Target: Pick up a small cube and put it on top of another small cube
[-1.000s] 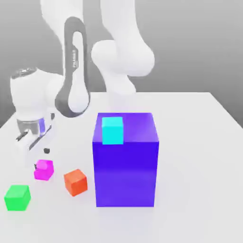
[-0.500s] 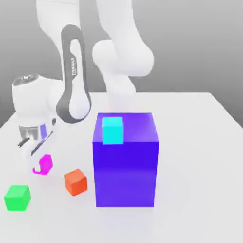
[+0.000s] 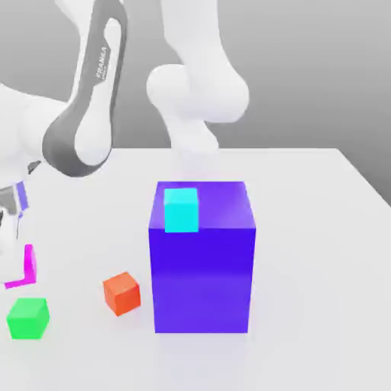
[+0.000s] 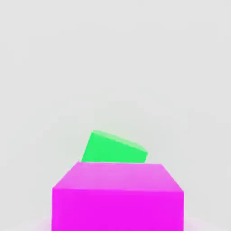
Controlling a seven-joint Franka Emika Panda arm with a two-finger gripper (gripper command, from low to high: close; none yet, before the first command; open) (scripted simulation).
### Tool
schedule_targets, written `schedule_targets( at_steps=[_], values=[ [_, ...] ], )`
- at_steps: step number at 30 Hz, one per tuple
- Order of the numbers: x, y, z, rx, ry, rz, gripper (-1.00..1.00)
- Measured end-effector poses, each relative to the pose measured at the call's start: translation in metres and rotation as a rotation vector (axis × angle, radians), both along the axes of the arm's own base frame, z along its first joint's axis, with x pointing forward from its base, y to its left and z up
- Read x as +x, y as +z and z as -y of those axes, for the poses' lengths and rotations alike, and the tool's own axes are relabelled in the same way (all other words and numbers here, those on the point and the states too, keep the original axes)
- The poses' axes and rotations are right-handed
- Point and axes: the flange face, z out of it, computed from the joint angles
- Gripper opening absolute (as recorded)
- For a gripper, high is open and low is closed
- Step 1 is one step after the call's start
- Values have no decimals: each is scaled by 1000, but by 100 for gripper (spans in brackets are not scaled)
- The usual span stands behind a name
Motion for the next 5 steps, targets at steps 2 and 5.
schedule_targets(
  at_steps=[2,5],
  values=[
    [0,-22,0,0,3,0,100],
    [0,-22,0,0,3,0,100]
  ],
)
